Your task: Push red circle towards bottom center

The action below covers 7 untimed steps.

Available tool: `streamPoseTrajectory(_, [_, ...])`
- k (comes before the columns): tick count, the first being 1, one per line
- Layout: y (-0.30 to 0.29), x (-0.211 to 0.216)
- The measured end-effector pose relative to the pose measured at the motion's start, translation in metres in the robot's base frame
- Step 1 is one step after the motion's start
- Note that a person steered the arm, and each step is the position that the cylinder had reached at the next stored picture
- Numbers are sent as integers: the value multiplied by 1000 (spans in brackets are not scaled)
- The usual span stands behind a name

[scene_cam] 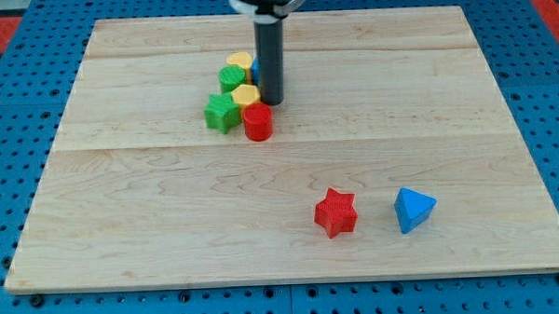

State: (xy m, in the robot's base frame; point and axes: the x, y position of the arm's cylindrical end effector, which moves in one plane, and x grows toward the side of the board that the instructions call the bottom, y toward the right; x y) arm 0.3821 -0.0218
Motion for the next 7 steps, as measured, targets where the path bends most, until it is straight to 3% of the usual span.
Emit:
streamPoseTrajectory(4, [-22,97])
streamPoseTrajectory(5, [-22,79])
streamPoseTrajectory(7, [-30,95])
